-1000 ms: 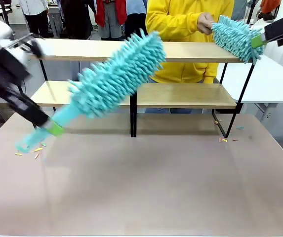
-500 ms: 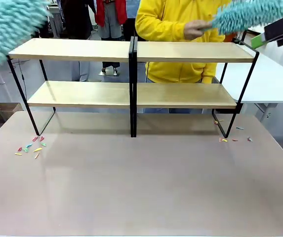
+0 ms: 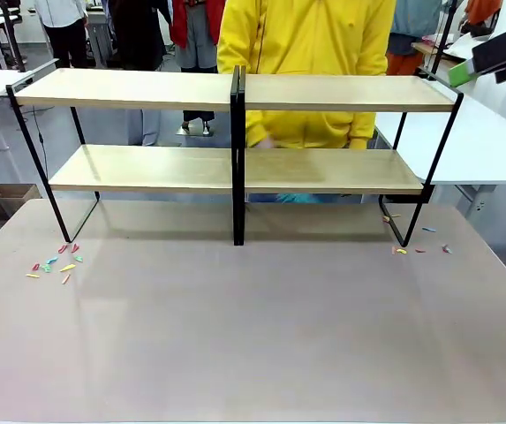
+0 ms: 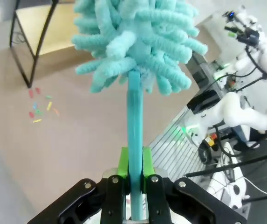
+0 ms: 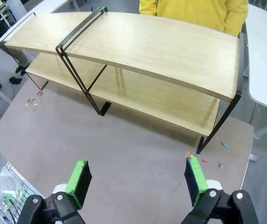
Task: Clean the shelves.
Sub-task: Clean another randomly selected level of the Shelf with the Duster, then place the Duster on the table.
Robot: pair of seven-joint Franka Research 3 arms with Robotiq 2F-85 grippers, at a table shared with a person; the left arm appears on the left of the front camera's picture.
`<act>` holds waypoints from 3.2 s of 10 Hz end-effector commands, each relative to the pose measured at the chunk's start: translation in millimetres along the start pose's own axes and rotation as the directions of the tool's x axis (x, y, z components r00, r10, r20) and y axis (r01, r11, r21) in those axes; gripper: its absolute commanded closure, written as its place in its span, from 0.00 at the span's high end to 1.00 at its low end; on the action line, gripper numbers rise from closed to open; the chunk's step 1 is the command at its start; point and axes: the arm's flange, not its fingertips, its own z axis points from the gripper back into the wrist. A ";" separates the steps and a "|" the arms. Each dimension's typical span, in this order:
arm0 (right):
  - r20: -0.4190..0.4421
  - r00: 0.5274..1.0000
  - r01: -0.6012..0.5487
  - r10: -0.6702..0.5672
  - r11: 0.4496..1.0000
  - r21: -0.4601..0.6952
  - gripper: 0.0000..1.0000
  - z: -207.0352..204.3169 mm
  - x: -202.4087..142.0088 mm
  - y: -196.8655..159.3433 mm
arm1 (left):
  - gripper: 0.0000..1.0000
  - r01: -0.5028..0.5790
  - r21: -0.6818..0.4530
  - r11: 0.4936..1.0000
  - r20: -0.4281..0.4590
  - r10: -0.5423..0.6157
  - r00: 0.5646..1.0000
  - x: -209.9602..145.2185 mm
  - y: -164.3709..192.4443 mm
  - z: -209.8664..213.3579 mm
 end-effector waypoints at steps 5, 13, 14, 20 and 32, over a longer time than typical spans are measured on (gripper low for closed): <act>0.003 1.000 0.003 -0.003 1.000 0.007 1.00 0.6 0.6 -0.9 | 0.13 0.062 0.040 0.997 -0.049 -0.060 0.997 -12.7 -18.4 0.4; 0.003 1.000 0.003 -0.003 1.000 0.007 1.00 0.6 0.6 -0.9 | 0.13 0.062 0.040 0.997 -0.049 -0.060 0.997 -12.7 -18.4 0.4; 0.003 1.000 0.003 -0.003 1.000 0.007 1.00 0.6 0.6 -0.9 | 0.13 0.062 0.040 0.997 -0.049 -0.060 0.997 -12.7 -18.4 0.4; -0.570 0.716 0.632 -0.404 0.722 0.281 1.00 -88.7 -147.3 -2.7 | 0.13 0.419 -0.133 0.898 -0.814 -0.341 0.471 -33.5 3.9 -150.4; -0.642 0.675 0.676 -0.365 0.655 0.338 1.00 -111.6 -113.6 -17.7 | 0.71 0.365 -0.184 0.912 -0.883 -0.317 0.346 52.3 39.6 -305.9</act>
